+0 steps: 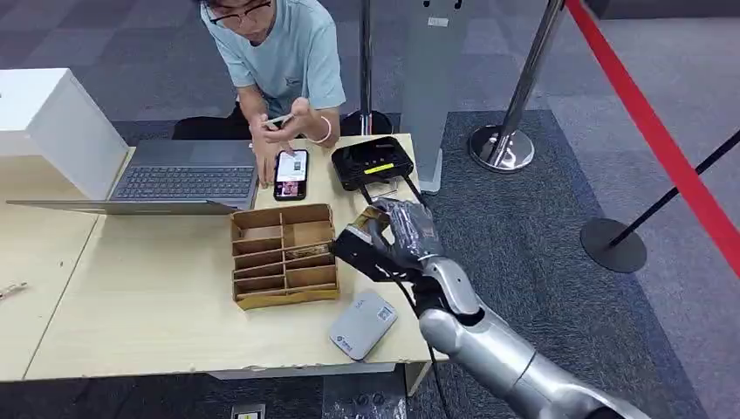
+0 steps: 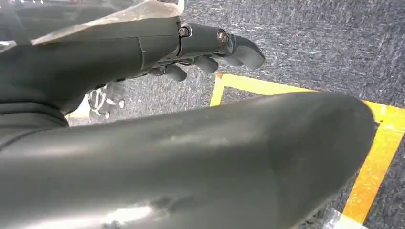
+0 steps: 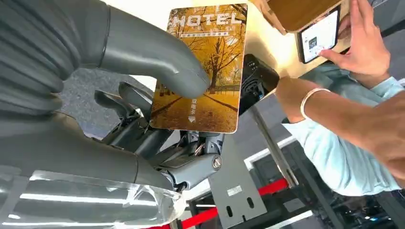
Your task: Pass the card to the sensor for recognition and then transmit it.
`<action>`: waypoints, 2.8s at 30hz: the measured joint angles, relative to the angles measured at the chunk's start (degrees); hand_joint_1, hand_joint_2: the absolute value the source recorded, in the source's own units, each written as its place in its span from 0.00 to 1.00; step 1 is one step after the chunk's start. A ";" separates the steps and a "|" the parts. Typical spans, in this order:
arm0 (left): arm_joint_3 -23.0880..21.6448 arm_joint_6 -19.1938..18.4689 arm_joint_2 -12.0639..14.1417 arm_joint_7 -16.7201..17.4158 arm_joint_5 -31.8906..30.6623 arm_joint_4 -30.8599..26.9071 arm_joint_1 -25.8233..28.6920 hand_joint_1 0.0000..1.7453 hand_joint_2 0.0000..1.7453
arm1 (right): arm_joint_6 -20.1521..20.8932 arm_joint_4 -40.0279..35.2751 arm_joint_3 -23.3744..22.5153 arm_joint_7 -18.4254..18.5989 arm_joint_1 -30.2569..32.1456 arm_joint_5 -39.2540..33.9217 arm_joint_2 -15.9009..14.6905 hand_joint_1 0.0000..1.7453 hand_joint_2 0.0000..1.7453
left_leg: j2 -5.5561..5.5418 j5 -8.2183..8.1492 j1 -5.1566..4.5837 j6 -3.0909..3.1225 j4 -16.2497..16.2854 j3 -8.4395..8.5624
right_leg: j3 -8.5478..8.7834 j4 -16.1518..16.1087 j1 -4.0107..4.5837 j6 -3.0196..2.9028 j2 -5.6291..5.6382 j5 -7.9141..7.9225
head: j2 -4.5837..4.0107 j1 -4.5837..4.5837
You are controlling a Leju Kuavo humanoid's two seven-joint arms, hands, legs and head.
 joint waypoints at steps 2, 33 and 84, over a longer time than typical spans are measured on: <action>0.00 0.04 0.00 -0.04 0.22 0.00 0.00 0.00 0.00 | 1.00 -0.96 -0.11 0.00 0.19 -1.48 -0.37 1.00 1.00 | 0.00 0.00 0.00 0.00 0.00 0.01 | 0.00 0.00 0.00 -0.01 0.00 0.00 | 0.00 -0.02; -2.80 0.04 -0.48 -0.87 3.13 0.00 -0.12 0.00 0.00 | 0.77 0.72 -0.81 -4.92 13.83 -15.39 -3.36 1.00 1.00 | 0.00 0.00 0.00 -0.01 -0.01 0.00 | 0.01 -0.01 0.00 -0.01 0.00 0.00 | 0.00 0.00; -8.15 0.04 -1.07 -2.82 5.31 0.00 -0.15 0.00 0.00 | 1.20 2.93 -3.26 0.15 -1.29 -14.18 -4.90 1.00 1.00 | 0.02 0.12 -0.01 -0.06 0.00 0.09 | 0.07 0.01 0.00 -0.05 0.00 0.11 | 0.00 -0.02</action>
